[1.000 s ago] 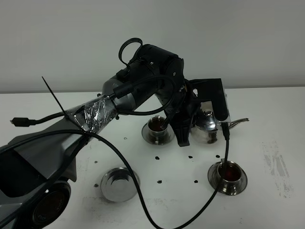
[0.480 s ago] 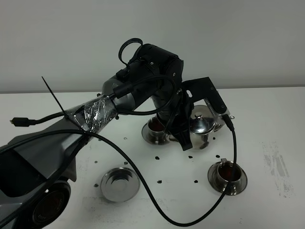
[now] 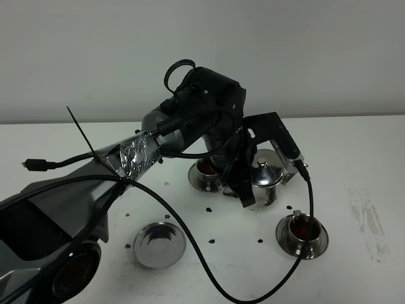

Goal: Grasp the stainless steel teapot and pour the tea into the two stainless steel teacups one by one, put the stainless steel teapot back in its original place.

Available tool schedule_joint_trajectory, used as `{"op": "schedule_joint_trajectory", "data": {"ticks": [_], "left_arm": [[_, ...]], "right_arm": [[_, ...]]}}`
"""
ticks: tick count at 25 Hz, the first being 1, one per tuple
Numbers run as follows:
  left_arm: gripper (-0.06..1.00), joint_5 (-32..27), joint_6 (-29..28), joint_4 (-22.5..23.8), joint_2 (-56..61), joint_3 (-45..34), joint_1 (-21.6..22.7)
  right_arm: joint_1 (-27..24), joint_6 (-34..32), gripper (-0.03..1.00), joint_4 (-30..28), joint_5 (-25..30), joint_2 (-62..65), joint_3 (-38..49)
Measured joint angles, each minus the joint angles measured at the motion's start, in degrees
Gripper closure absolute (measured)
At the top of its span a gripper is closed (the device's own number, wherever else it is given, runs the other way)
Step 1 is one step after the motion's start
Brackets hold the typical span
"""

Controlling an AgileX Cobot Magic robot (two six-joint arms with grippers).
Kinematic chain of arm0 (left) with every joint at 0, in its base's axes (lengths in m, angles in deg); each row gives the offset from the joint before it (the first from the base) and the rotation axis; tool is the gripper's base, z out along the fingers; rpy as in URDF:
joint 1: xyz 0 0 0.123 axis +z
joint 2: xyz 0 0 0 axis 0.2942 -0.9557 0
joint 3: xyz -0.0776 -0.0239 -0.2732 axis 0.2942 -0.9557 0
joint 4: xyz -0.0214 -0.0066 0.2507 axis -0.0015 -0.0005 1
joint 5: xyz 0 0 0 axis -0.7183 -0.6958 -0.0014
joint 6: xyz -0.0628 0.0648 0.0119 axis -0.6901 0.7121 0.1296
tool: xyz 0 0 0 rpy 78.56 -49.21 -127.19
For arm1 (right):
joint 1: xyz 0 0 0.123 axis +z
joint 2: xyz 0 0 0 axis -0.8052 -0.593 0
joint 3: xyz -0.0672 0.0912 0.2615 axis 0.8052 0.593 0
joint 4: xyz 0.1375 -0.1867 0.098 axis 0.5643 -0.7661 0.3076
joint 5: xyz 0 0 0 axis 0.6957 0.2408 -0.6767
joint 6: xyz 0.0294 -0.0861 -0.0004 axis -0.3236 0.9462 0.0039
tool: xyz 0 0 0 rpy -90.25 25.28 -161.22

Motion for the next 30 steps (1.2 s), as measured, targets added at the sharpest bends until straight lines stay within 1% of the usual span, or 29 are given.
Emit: {"op": "schedule_joint_trajectory", "data": {"ticks": [20,24,30], "left_arm": [[0.68,-0.2,-0.3,-0.4,-2.7,0.1,0.4],[0.68,-2.1,-1.5,-0.2,-2.1,0.1,1.2],[0.68,-2.2,-2.1,-0.2,1.7,0.1,1.7]], "right_arm": [[0.0,0.0,0.41,0.0,0.0,0.0,0.0],[0.0,0.0,0.41,0.0,0.0,0.0,0.0],[0.0,0.0,0.41,0.0,0.0,0.0,0.0]]}}
